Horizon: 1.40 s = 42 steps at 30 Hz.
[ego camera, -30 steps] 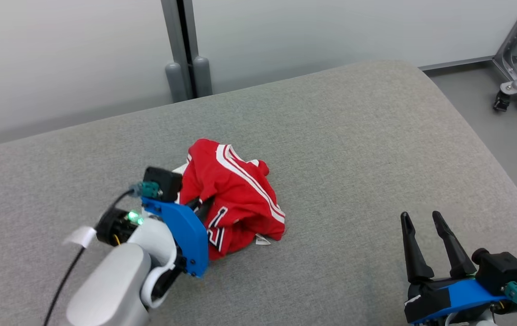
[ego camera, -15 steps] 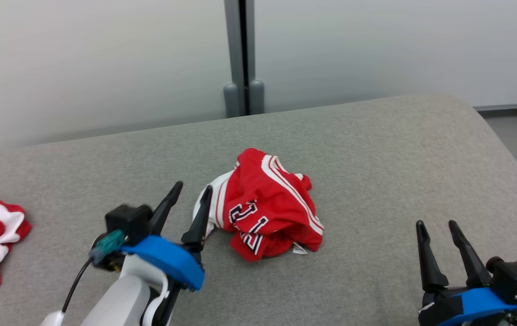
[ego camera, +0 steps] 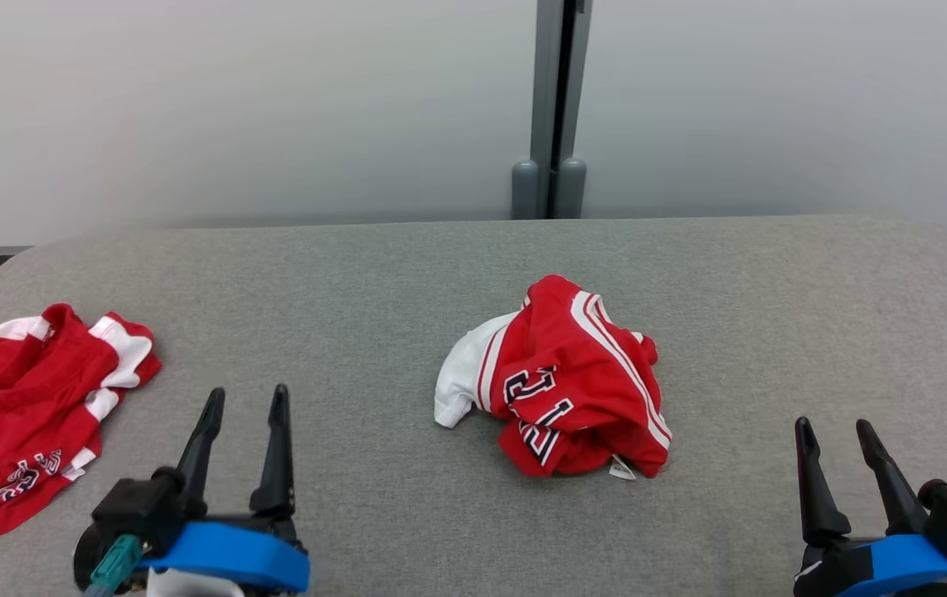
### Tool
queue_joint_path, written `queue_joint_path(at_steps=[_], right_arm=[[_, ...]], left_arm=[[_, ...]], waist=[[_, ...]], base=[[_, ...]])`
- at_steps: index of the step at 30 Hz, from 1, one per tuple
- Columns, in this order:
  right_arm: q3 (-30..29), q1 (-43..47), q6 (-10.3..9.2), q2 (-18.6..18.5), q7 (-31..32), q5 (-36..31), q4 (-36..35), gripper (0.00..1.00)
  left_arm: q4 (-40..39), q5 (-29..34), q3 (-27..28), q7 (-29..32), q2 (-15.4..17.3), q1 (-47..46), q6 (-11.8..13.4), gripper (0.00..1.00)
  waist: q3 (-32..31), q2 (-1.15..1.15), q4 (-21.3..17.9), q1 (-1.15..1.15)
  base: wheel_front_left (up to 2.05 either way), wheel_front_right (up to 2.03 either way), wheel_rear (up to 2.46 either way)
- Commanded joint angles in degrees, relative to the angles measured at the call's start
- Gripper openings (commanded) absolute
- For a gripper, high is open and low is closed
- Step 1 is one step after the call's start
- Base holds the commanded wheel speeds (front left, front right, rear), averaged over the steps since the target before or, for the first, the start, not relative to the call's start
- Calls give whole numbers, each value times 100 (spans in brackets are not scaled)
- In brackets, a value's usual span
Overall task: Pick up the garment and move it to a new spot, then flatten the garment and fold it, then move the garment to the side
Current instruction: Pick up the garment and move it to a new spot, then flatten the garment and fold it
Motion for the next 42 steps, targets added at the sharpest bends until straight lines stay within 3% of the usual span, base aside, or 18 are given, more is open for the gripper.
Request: queue_joint_path(at_steps=[1,11,35,39,42], right_arm=[[-8,61,3,-27,13,-46,20,100],[53,85,3,-28,148,105,279,100],[186,-34,3,-27,222,204,383,100],[329,-270,3,-27,610,235,366,100],[425,-532,3,-28,1279,299,467,100]], left_arm=[[-32,55,71,-14,-1,44,4,100],[-165,841,614,-15,-28,787,-16,100],[38,1328,1141,-16,-432,974,-429,100],[34,1375,1176,-16,-477,903,-492,100],[-18,1426,1213,-17,-524,851,-515,100]], waist=[[3,0,23,0],[-90,0,155,0],[-94,0,220,0],[-20,0,230,0],[85,0,243,0]], base=[[0,0,0],[0,0,0],[0,0,0],[0,0,0],[0,0,0]])
